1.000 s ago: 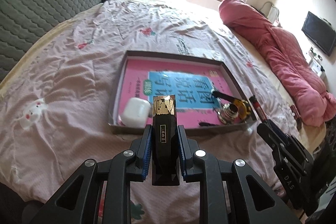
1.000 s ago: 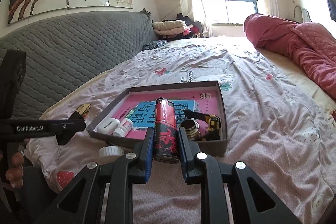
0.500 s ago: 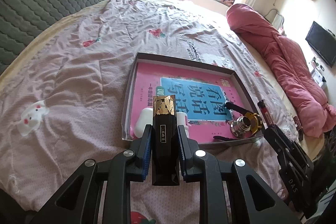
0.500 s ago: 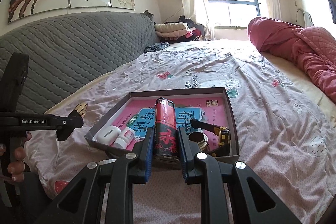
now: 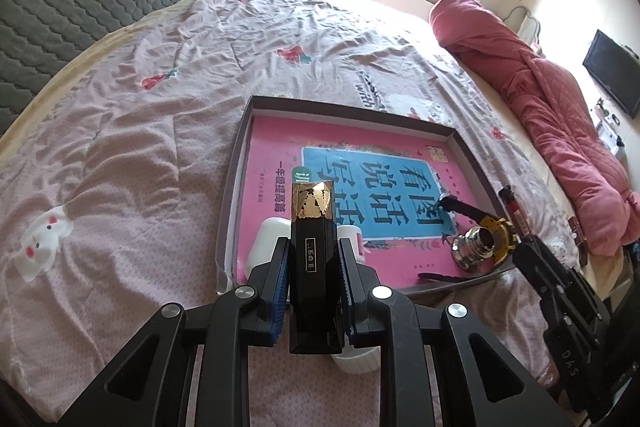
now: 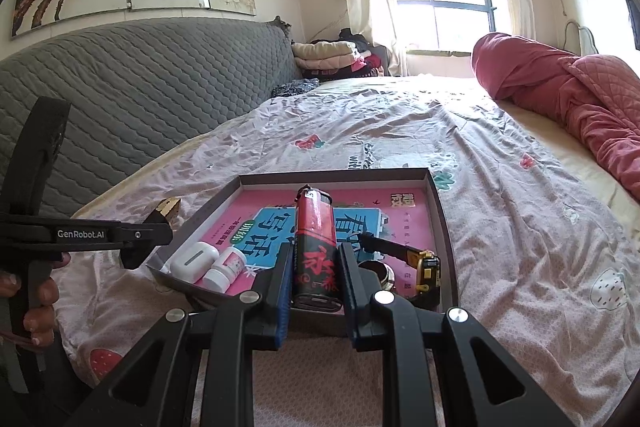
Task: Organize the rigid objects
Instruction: 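Lift the lighter with the right tool over the tray while the left tool carries the black case there, then lower the lighter into the tray with the right tool while the left tool lowers the black case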
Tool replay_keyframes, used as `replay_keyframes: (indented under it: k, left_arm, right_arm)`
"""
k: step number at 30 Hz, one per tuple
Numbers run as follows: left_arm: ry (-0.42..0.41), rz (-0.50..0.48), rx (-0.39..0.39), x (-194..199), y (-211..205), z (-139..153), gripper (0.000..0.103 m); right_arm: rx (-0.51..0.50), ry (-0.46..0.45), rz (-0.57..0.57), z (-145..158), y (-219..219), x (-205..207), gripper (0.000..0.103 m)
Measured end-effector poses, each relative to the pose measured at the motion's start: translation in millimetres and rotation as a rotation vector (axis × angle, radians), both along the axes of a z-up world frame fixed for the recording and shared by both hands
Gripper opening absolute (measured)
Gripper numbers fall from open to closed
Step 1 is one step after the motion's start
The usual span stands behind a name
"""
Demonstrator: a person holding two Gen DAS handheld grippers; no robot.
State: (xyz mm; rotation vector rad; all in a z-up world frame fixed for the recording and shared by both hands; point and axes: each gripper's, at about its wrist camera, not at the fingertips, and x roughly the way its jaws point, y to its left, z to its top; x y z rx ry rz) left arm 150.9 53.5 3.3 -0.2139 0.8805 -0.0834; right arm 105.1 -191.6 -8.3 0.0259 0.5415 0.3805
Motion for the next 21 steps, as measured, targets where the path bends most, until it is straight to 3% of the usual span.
replay_keyframes:
  k: [21]
  left_arm:
    - [0.027,-0.036,0.042,20.7,-12.8,-28.1,0.023]
  right_arm:
    - [0.009,0.037,0.006,-17.3,11.2,25.1,0.022]
